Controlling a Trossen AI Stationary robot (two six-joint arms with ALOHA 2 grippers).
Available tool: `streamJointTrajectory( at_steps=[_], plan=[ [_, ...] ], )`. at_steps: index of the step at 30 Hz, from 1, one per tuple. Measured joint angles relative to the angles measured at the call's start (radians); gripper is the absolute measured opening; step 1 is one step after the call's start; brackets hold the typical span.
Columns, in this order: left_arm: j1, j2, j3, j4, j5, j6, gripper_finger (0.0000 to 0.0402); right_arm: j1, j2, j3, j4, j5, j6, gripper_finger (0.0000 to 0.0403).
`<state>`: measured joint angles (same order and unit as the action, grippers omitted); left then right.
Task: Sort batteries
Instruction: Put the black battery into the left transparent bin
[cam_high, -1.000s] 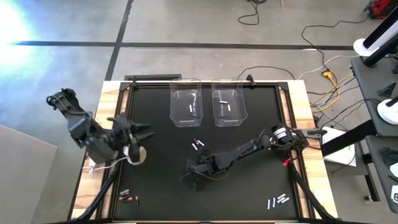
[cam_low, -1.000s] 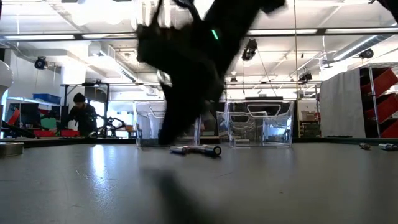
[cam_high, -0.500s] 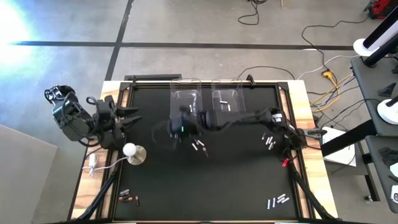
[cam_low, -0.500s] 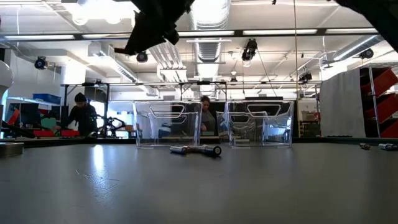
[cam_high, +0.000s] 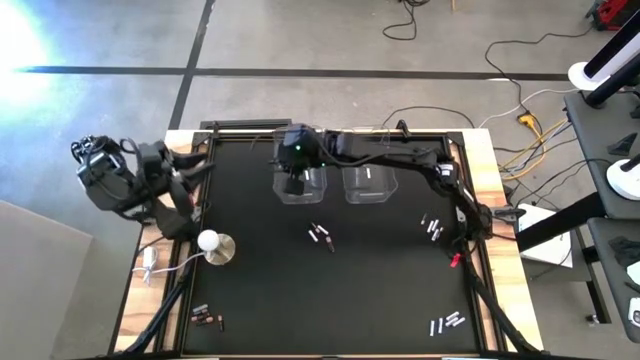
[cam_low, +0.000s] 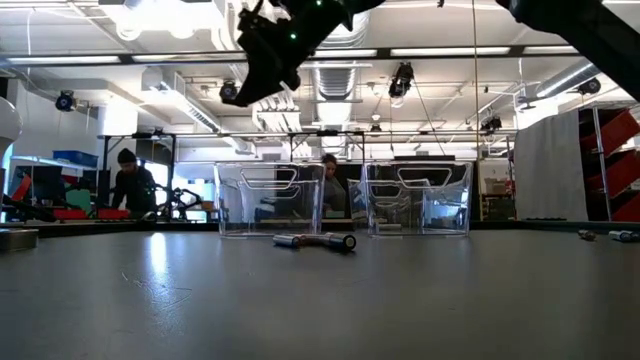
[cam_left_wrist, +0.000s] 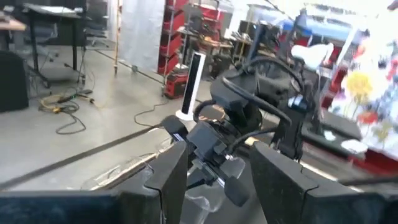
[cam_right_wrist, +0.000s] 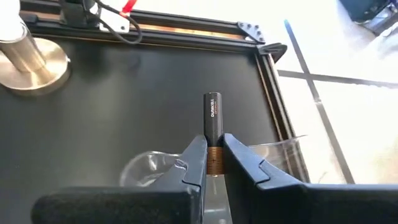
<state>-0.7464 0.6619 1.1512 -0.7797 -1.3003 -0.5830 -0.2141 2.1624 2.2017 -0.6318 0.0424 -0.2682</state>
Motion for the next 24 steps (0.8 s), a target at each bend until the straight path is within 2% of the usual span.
streamJointTrajectory(
  at_steps=[5,10,13,24],
  plan=[
    [0.005,-0.039,0.015,0.06,0.0,0.042,0.0154,-0.063,0.015,-0.004,0.005,-0.055,-0.048,0.0029],
    [0.006,-0.048,0.025,0.111,-0.006,0.141,0.0154,-0.123,0.103,-0.001,0.001,-0.123,-0.054,0.0029],
    [0.007,-0.047,0.03,0.116,-0.044,0.147,0.0154,-0.137,0.154,0.002,-0.013,-0.129,-0.081,0.0029],
    [0.007,-0.048,0.011,0.112,-0.05,0.148,0.0154,-0.18,0.263,0.006,-0.077,-0.126,-0.177,0.0029]
  ],
)
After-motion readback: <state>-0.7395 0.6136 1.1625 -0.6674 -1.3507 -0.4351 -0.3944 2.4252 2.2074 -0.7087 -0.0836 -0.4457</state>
